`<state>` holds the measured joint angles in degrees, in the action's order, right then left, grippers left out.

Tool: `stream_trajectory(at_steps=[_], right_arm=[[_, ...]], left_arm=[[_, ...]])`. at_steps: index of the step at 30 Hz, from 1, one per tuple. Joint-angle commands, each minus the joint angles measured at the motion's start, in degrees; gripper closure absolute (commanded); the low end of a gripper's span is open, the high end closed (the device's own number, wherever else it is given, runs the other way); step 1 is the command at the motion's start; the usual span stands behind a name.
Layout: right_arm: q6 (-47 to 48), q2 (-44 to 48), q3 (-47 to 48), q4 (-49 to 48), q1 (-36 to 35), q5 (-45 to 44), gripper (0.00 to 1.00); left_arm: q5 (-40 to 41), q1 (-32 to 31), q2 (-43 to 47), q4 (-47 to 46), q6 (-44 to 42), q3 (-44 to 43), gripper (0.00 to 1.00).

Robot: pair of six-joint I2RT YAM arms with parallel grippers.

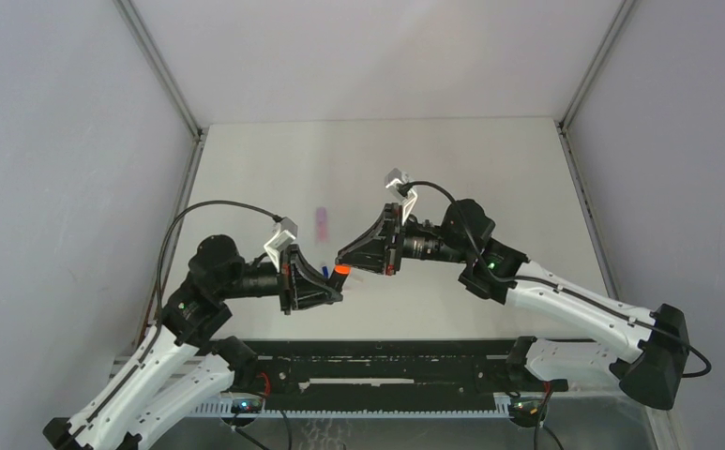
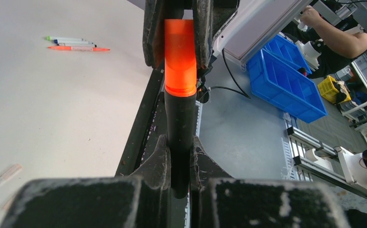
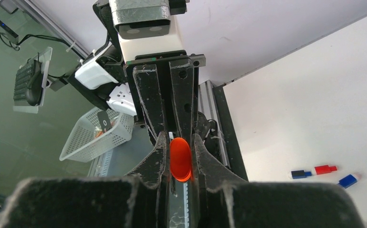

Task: Insert the pens into the pen caps
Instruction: Press the pen cap onto the pen.

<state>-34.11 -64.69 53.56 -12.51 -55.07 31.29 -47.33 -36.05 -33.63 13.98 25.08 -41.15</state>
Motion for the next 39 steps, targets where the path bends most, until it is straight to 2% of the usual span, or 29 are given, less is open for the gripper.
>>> stream_trajectory(at_steps=[1,18,26,39], right_arm=[[-1.4,-6.0,-4.6,19.2,-6.2,9.8,1.00],[-1.2,-9.9,-5.9,22.0,-8.9,14.2,1.00],[-0.9,-11.4,-5.9,22.6,-9.8,17.3,1.00],[-0.3,-13.9,-5.9,26.4,-10.7,19.9,1.00]], left_arm=[[7.9,2.9,0.1,-25.8,1.2,-3.4,1.00],[7.6,7.5,-0.6,-31.1,5.2,-4.5,1.00],[7.6,7.9,-0.5,-31.6,5.2,-5.5,1.00],[9.8,12.1,0.4,-31.7,4.5,-6.7,1.00]])
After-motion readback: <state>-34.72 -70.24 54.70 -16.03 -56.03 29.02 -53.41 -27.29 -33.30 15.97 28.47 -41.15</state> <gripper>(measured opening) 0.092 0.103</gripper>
